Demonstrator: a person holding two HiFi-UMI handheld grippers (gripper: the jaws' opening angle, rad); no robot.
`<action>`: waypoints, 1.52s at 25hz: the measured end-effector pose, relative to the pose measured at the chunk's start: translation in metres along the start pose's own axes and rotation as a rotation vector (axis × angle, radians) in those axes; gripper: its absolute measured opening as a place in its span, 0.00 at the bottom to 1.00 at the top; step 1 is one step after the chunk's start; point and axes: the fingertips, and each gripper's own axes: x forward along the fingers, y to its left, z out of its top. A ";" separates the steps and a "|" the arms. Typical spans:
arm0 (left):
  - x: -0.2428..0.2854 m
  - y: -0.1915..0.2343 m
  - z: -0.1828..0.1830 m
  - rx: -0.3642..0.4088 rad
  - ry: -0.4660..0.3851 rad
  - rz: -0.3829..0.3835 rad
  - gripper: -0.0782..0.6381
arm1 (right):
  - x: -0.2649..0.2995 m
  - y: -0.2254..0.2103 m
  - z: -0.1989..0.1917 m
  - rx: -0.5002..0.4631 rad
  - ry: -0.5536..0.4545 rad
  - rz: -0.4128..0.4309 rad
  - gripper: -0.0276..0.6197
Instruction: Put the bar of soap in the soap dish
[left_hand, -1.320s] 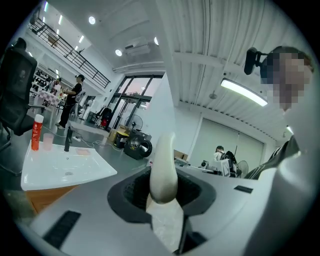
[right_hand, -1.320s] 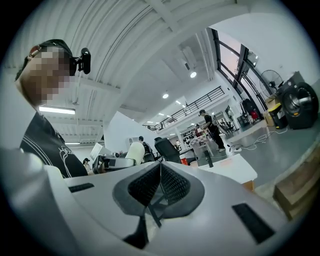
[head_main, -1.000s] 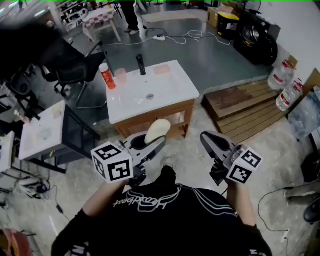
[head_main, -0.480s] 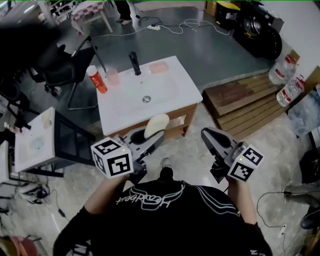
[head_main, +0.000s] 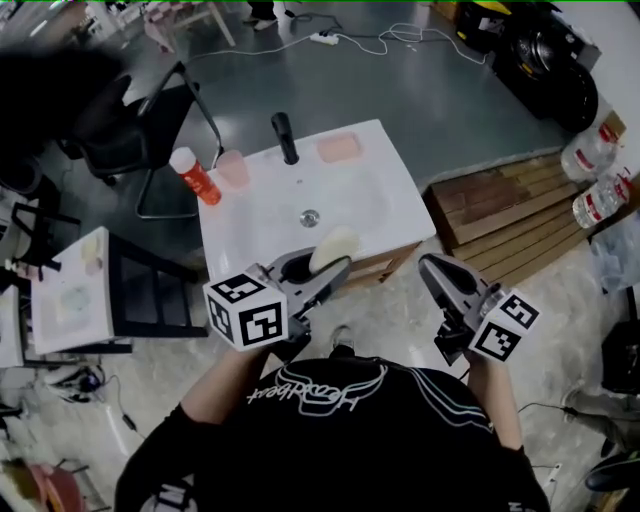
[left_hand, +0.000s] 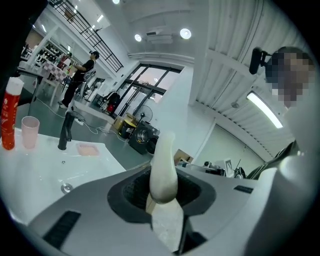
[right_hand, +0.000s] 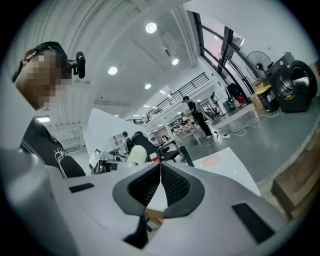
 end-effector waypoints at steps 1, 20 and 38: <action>0.005 0.007 0.006 0.004 -0.001 0.005 0.29 | 0.007 -0.008 0.005 0.004 0.000 0.004 0.09; 0.065 0.090 0.058 0.021 0.021 0.091 0.29 | 0.080 -0.094 0.052 0.077 -0.020 0.061 0.09; 0.111 0.130 0.084 -0.002 -0.050 0.208 0.29 | 0.135 -0.159 0.067 0.113 0.132 0.198 0.09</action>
